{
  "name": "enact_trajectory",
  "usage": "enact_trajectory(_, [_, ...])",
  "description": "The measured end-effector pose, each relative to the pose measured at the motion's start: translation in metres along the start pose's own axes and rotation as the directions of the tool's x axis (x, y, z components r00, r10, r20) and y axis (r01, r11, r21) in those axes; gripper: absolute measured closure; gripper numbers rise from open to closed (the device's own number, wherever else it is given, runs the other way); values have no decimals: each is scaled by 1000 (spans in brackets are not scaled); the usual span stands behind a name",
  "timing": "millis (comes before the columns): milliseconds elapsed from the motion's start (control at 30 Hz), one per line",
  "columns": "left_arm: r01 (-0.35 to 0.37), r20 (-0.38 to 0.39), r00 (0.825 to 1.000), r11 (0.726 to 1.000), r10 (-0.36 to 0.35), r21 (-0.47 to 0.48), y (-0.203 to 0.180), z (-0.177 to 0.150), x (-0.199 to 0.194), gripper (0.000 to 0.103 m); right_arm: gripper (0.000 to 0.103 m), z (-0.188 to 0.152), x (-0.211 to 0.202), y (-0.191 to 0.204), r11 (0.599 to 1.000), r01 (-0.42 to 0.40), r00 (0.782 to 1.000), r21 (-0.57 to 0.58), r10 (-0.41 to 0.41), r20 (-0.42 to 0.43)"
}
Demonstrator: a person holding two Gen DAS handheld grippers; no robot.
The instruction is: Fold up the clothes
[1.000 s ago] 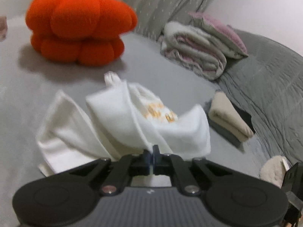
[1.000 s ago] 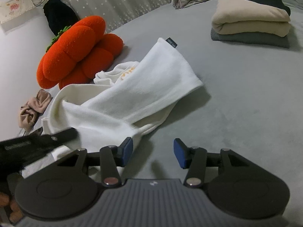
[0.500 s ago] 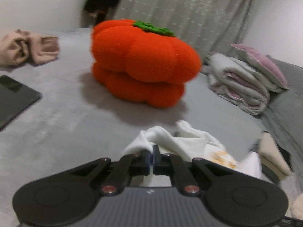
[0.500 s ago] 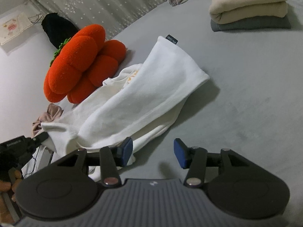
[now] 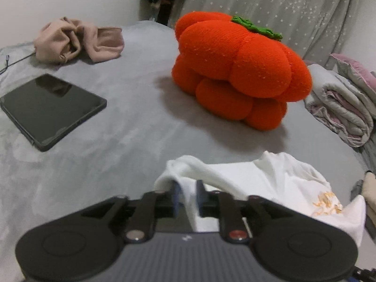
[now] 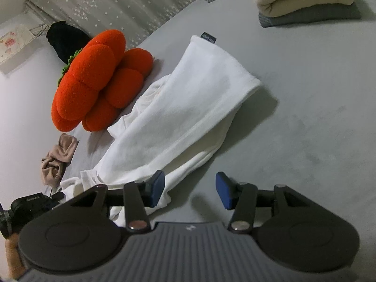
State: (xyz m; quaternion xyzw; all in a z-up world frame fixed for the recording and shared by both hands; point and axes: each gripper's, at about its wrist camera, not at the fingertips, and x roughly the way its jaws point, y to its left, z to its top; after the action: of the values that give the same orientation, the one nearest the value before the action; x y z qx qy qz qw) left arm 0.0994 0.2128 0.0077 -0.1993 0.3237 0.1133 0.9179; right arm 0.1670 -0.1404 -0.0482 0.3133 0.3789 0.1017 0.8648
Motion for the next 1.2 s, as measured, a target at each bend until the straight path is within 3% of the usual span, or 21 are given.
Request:
enact_trajectory(167, [91, -3, 996, 995, -91, 32, -5, -5, -12, 63, 51, -2, 4, 4, 1000, -10, 1000, -7, 10, -12])
enact_trajectory(300, [225, -50, 974, 972, -222, 69, -19, -18, 0, 61, 51, -6, 11, 10, 999, -29, 999, -22, 28, -41])
enact_trajectory(400, [262, -104, 962, 958, -251, 115, -39, -33, 16, 62, 51, -11, 15, 18, 998, -34, 998, -51, 32, -50])
enact_trajectory(500, [272, -119, 960, 947, -254, 170, -58, -46, 27, 64, 57, -17, 21, 23, 997, -62, 996, -55, 59, -62])
enact_trajectory(567, [268, -130, 960, 946, -247, 184, -67, -52, 35, 73, 73, -20, 24, 25, 996, -75, 995, -54, 70, -73])
enact_trajectory(633, [235, -110, 970, 954, -217, 187, -73, -54, 36, 98, 87, -23, 27, 26, 996, -56, 996, -68, 51, -74])
enact_trajectory(700, [201, -80, 979, 963, -189, 182, -75, -54, 33, 98, 91, -22, 24, 25, 995, -55, 997, -81, 50, -58])
enact_trajectory(800, [169, 33, 984, 970, -178, 176, -74, -45, 11, 100, 93, -18, 13, 28, 993, -47, 999, -109, 45, -20])
enact_trajectory(1000, [184, 167, 961, 960, -221, 211, -66, -34, -25, 100, 94, -4, -22, 30, 981, 56, 994, -186, -36, 107])
enact_trajectory(1100, [213, 185, 948, 947, -260, 238, -62, -34, -38, 100, 94, 9, -42, 20, 971, 143, 976, -194, -106, 191])
enact_trajectory(1200, [227, 177, 942, 932, -284, 284, -60, -37, -46, 100, 95, 20, -61, 8, 949, 245, 944, -196, -187, 272])
